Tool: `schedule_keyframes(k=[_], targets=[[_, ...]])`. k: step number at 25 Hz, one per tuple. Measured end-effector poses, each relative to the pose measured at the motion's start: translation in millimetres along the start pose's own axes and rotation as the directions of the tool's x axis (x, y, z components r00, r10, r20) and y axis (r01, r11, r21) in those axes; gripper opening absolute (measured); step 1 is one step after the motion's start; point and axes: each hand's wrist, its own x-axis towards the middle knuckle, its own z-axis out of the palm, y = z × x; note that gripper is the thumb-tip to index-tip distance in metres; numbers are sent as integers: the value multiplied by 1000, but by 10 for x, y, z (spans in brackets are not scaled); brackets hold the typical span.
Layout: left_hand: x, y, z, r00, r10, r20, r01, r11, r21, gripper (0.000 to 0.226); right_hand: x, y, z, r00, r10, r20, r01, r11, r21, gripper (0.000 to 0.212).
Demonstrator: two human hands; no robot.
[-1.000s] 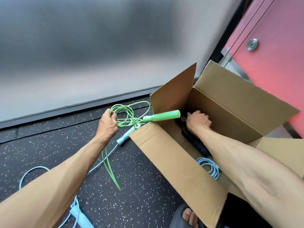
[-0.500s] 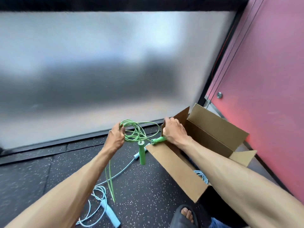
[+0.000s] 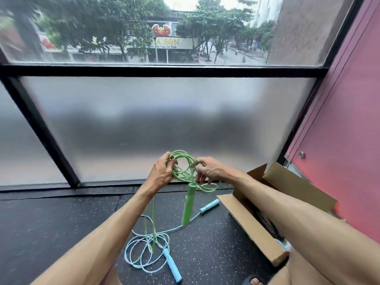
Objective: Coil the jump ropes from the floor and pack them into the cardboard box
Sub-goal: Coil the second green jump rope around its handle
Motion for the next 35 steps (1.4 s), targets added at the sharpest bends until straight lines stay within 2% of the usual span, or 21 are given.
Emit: schedule_keyframes(k=[2, 6, 8, 10, 12, 14, 15, 16, 17, 19, 21, 23, 26, 27, 29, 31, 33, 35], targets=[[-78, -7, -108, 998, 13, -62, -17, 998, -59, 19, -44, -134, 69, 999, -52, 9, 51, 998, 29, 20], [-109, -65, -237, 996, -11, -94, -4, 988, -157, 15, -91, -92, 318, 991, -123, 55, 102, 953, 287, 11], [-86, -80, -243, 993, -30, -110, 15, 991, -132, 12, -48, -56, 376, 986, -162, 21, 149, 942, 300, 19], [-62, -84, -238, 986, -63, -157, 60, 998, -28, 15, 13, -98, 404, 986, -159, -40, 163, 933, 321, 16], [-53, -109, -200, 966, -84, -244, 150, 953, 264, 29, 67, -161, 434, 985, -143, -101, 170, 920, 352, 6], [-103, -84, -105, 926, 84, -369, 131, 844, 519, 30, 96, -172, 435, 977, -140, -160, 190, 916, 354, 6], [-142, -39, -54, 890, 200, -410, 62, 838, 543, 24, 109, -160, 420, 972, -141, -189, 201, 911, 359, 7], [-167, -9, -7, 867, 254, -430, -3, 863, 504, 20, 125, -154, 404, 966, -139, -217, 213, 905, 368, 8], [-190, 16, 26, 868, 237, -436, -41, 910, 413, 22, 139, -149, 384, 960, -129, -247, 219, 899, 379, 9], [-211, 12, 92, 938, 92, -333, -19, 976, 218, 43, 163, -132, 339, 943, -101, -318, 228, 890, 394, 9], [-222, 0, 128, 992, -56, -112, 66, 994, 87, 59, 186, -110, 323, 921, -92, -378, 244, 894, 377, 10], [-234, -3, 155, 997, -79, 3, 78, 996, 53, 54, 204, -83, 317, 905, -74, -418, 235, 907, 349, 15], [-209, 38, 113, 998, -18, -58, 23, 996, 83, 24, 278, -4, 296, 884, 52, -464, 107, 944, 311, 32], [-194, 45, 65, 996, -5, -89, 14, 995, 98, 21, 313, 40, 277, 863, 102, -495, 21, 971, 237, 40], [-165, 29, -47, 993, 5, -118, 13, 989, 150, 32, 329, 106, 251, 824, 150, -547, -142, 988, 57, 60], [-157, 16, -149, 996, -11, -88, 32, 970, 243, 33, 295, 114, 264, 820, 85, -566, -155, 985, -77, 74], [-155, -4, -225, 999, -18, -28, 27, 933, 359, 29, 261, 86, 312, 850, -58, -523, -27, 988, -153, 78], [-153, -19, -284, 998, -26, 63, -5, 897, 442, 30, 232, 46, 382, 884, -214, -415, 136, 969, -208, 75]])
